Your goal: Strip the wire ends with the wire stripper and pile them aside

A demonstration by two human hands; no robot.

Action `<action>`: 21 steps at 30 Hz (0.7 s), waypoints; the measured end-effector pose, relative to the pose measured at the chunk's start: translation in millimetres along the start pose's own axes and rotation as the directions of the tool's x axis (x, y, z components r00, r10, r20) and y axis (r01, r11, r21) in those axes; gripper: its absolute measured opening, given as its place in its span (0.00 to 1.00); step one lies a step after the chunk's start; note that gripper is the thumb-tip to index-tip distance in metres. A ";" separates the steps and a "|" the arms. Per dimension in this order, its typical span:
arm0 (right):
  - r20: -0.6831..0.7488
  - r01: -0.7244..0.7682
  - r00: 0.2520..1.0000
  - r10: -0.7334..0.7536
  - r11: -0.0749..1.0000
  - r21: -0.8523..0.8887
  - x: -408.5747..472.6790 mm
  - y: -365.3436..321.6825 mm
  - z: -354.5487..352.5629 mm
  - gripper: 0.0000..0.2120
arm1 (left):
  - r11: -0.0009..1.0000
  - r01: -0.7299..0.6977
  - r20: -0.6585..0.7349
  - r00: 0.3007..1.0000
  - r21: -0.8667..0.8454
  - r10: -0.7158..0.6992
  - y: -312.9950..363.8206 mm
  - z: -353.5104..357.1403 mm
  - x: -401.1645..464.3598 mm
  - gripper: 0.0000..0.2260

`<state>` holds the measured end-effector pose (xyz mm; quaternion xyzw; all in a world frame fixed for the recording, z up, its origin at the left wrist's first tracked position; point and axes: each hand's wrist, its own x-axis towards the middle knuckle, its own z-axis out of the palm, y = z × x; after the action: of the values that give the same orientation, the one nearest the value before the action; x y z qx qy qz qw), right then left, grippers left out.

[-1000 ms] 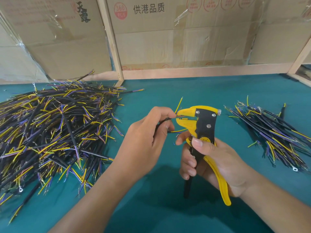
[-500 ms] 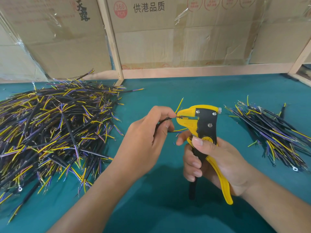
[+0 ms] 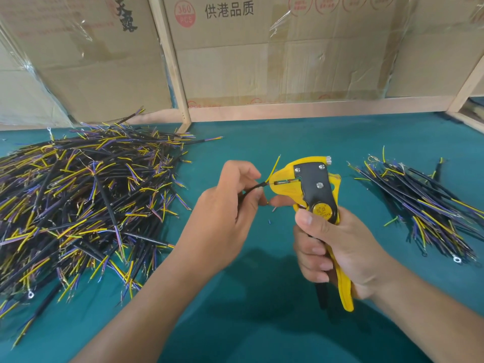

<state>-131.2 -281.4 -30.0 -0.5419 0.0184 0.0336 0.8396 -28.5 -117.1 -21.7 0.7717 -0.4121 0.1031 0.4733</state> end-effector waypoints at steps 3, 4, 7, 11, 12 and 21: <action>-0.004 0.003 1.000 -0.003 1.000 -0.009 0.6 0.1 0.2 0.39 | 1.000 0.006 0.004 1.000 0.009 -0.006 -2.6 0.5 -0.1 0.10; -0.008 0.005 1.000 -0.005 1.000 -0.016 0.9 0.0 1.0 0.38 | 1.000 -0.002 0.006 1.000 0.020 0.002 -3.9 0.2 0.3 0.10; 0.000 0.016 1.000 -0.016 1.000 -0.024 1.2 -1.8 1.1 0.34 | 0.997 -0.033 0.024 0.999 0.065 0.031 -6.0 -1.1 0.7 0.09; 0.090 0.041 0.995 -0.034 0.997 -0.070 -1.0 -10.6 -2.1 0.15 | 0.991 -0.084 0.077 0.994 0.103 0.076 -7.4 -9.6 4.0 0.08; 0.115 0.039 0.993 -0.029 0.996 -0.079 -1.6 -11.4 -3.1 0.15 | 0.989 -0.103 0.097 0.991 0.110 0.093 -7.4 -11.3 5.0 0.08; -0.224 0.243 0.953 -0.204 0.956 0.166 4.9 -41.6 -39.2 0.16 | 0.985 -0.002 -0.124 0.992 0.172 0.024 -36.8 -55.5 14.9 0.05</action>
<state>-122.9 -334.0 -8.7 -0.4575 0.0462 -0.1199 0.8799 20.8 -72.0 -7.8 0.7988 -0.3760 0.1897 0.4297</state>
